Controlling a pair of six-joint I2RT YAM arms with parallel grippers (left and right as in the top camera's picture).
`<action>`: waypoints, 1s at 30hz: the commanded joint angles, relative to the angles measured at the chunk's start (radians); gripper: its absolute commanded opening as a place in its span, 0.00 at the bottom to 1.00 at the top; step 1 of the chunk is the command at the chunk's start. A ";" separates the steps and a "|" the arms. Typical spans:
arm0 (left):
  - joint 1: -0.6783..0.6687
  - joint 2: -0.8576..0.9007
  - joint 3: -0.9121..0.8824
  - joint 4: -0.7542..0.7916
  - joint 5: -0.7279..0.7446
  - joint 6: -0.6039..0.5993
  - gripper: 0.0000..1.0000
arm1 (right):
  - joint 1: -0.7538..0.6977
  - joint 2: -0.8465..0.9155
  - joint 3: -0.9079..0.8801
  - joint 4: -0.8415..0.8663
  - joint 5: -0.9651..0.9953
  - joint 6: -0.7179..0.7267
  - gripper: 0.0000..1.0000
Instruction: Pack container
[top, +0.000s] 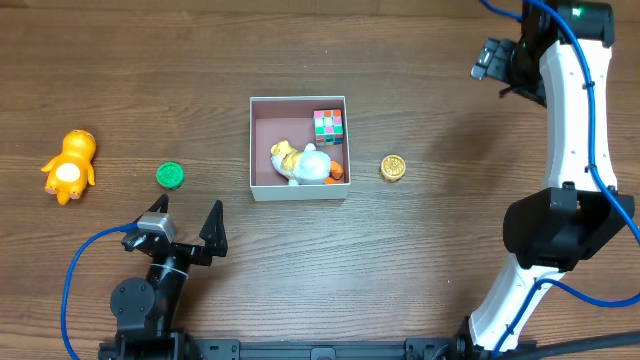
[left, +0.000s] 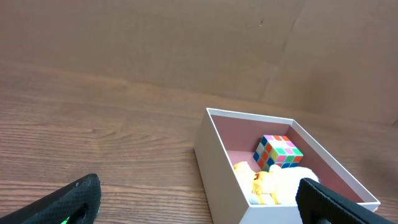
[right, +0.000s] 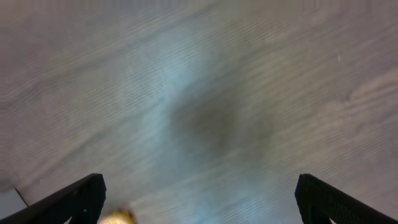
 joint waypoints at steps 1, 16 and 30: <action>0.005 -0.008 -0.001 0.001 0.027 -0.010 1.00 | -0.004 -0.004 -0.002 0.039 -0.002 -0.001 1.00; 0.005 -0.008 -0.001 0.001 0.026 -0.010 1.00 | 0.004 -0.002 -0.016 -0.013 -0.249 -0.002 1.00; 0.005 -0.008 -0.001 0.001 0.026 -0.010 1.00 | 0.084 -0.002 -0.329 -0.079 -0.211 -0.111 1.00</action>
